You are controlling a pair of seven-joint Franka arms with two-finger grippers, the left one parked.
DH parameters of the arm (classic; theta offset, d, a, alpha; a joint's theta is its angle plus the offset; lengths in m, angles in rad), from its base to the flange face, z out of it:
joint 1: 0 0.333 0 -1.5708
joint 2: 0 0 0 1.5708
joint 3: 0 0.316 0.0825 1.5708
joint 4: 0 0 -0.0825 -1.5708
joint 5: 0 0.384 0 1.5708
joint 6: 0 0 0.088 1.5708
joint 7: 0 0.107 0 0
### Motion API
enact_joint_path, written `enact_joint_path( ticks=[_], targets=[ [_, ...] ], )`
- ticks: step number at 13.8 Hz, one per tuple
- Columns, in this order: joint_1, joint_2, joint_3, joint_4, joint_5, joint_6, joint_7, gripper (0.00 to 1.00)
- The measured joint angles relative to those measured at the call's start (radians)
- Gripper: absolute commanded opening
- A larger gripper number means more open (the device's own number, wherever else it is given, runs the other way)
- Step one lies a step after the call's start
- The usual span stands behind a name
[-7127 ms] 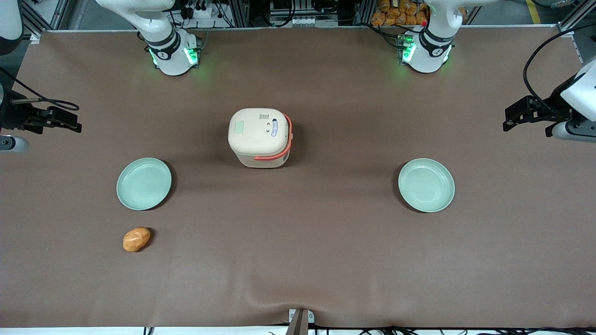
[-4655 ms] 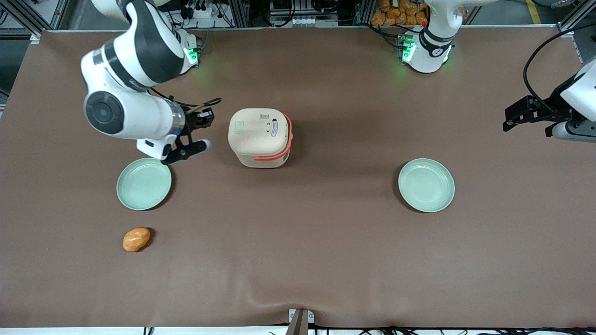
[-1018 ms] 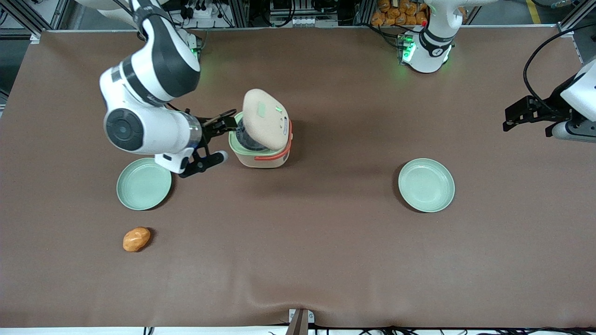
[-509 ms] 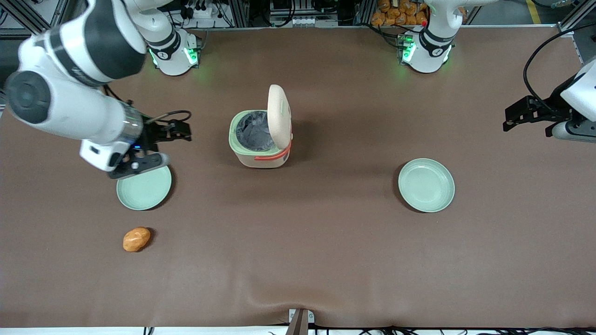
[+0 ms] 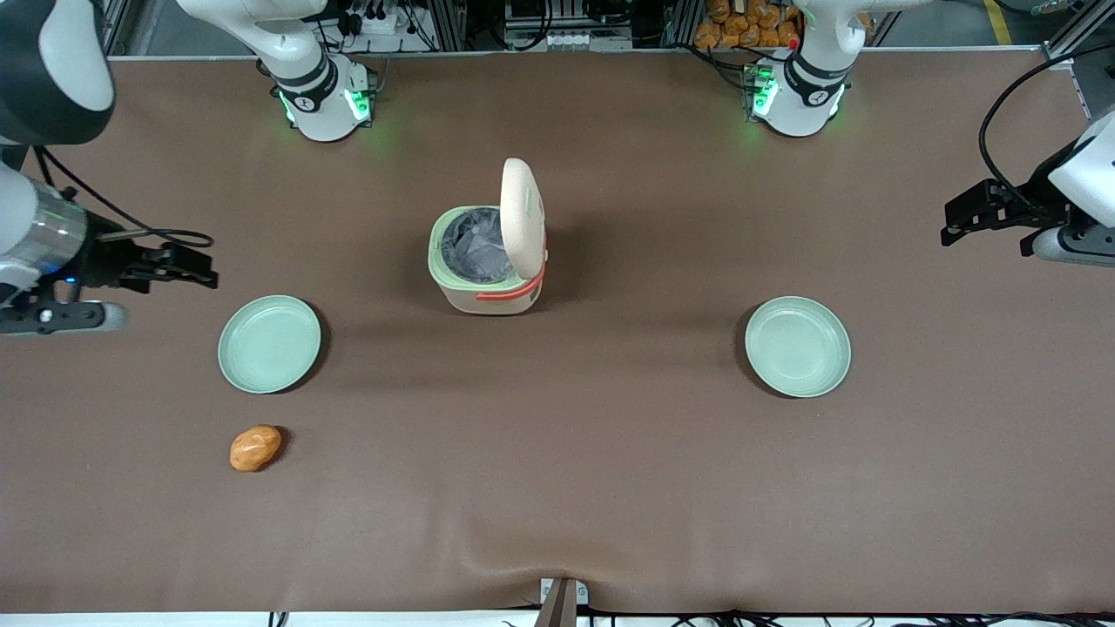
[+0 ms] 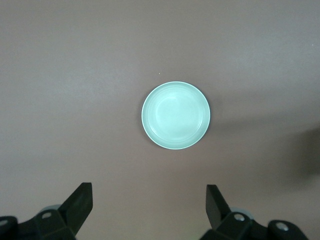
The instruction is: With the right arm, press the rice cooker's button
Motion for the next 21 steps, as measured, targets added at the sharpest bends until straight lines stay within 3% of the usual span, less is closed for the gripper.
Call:
enact_joint_path(
  ticks=[6, 21],
  targets=[
    [-0.069, -0.046, 0.002, -0.005, -0.087, 0.009, 0.000, 1.00],
    [-0.093, -0.100, -0.002, -0.069, -0.099, -0.043, 0.003, 1.00]
  ],
)
